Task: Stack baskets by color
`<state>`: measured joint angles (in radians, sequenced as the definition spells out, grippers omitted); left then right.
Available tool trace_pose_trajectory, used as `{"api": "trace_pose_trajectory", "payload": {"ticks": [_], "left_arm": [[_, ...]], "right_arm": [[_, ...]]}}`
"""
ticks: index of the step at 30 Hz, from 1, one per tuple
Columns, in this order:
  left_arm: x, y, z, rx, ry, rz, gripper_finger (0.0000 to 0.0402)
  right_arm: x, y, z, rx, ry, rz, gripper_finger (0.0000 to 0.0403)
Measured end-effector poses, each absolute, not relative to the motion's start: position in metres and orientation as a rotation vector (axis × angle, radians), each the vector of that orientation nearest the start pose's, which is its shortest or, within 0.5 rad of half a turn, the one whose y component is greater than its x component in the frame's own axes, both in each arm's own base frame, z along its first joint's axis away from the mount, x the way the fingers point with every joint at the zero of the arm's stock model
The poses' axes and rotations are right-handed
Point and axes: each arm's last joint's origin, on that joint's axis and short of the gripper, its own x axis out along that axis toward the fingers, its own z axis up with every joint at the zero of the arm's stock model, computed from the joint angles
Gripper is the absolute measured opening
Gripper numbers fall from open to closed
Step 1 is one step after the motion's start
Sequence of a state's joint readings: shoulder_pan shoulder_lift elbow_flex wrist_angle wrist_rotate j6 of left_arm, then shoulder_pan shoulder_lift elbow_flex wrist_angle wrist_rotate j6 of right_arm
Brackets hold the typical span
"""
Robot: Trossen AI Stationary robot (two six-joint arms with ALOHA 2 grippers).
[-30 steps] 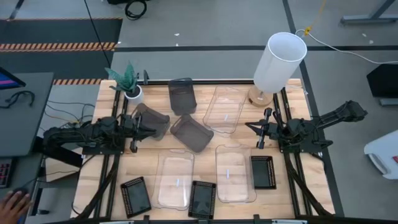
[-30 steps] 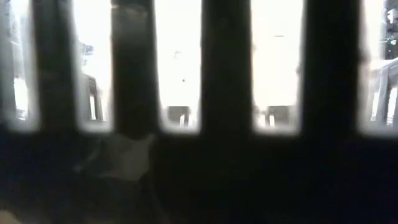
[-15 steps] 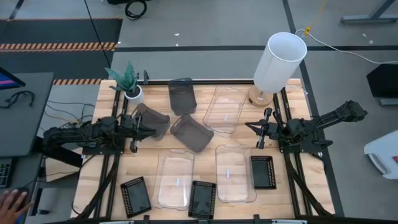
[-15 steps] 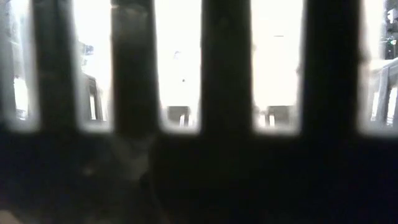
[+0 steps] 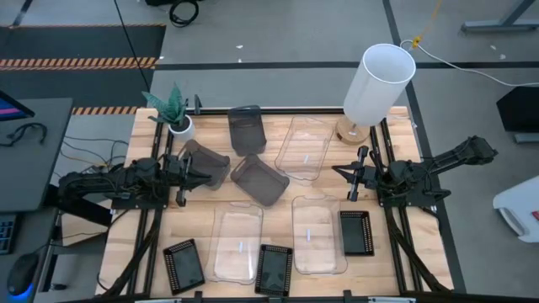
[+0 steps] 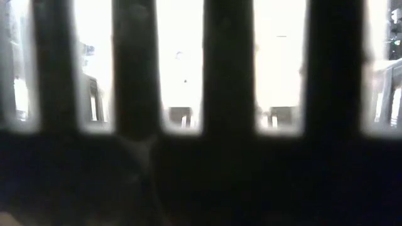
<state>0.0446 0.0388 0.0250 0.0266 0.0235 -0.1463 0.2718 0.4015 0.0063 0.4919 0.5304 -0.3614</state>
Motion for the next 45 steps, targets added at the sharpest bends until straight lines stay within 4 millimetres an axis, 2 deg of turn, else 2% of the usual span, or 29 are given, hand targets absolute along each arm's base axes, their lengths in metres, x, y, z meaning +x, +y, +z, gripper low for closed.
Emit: {"api": "trace_pose_trajectory", "payload": {"ticks": [35, 45], "left_arm": [[0.0986, 0.0037, 0.1716, -0.146, -0.014, 0.02, 0.004], [0.0986, 0.0037, 0.1716, -0.146, -0.014, 0.02, 0.003]], "right_arm": [[0.1181, 0.0177, 0.1768, -0.321, -0.042, -0.271, 0.0022], [0.1181, 0.0177, 0.1766, -0.321, -0.041, -0.271, 0.0022]]}}
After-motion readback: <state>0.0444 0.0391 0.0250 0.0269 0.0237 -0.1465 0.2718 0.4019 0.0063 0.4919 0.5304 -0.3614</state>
